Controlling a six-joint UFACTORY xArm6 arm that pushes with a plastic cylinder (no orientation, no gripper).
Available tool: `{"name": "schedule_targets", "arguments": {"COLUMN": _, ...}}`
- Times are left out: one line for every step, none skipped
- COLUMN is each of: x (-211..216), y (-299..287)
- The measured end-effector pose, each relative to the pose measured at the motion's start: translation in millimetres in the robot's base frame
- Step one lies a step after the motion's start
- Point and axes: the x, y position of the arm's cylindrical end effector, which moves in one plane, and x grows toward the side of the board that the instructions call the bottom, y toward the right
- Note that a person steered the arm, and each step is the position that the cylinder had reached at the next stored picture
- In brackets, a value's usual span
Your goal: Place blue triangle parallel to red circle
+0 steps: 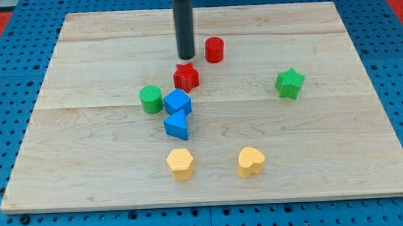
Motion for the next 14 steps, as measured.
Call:
{"name": "schedule_targets", "arguments": {"x": 12.6, "y": -59.2}}
{"name": "schedule_targets", "arguments": {"x": 41.9, "y": -77.3}}
{"name": "schedule_targets", "arguments": {"x": 35.1, "y": -42.8}}
{"name": "schedule_targets", "arguments": {"x": 67.9, "y": -37.4}}
{"name": "schedule_targets", "arguments": {"x": 93.0, "y": -39.5}}
{"name": "schedule_targets", "arguments": {"x": 125.6, "y": -68.7}}
{"name": "schedule_targets", "arguments": {"x": 137.9, "y": -63.7}}
{"name": "schedule_targets", "arguments": {"x": 147.1, "y": -42.1}}
{"name": "schedule_targets", "arguments": {"x": 147.1, "y": -44.3}}
{"name": "schedule_targets", "arguments": {"x": 158.3, "y": -44.6}}
{"name": "schedule_targets", "arguments": {"x": 165.4, "y": -25.9}}
{"name": "schedule_targets", "arguments": {"x": 165.4, "y": -4.8}}
{"name": "schedule_targets", "arguments": {"x": 163.7, "y": 11.2}}
{"name": "schedule_targets", "arguments": {"x": 159.5, "y": 36.5}}
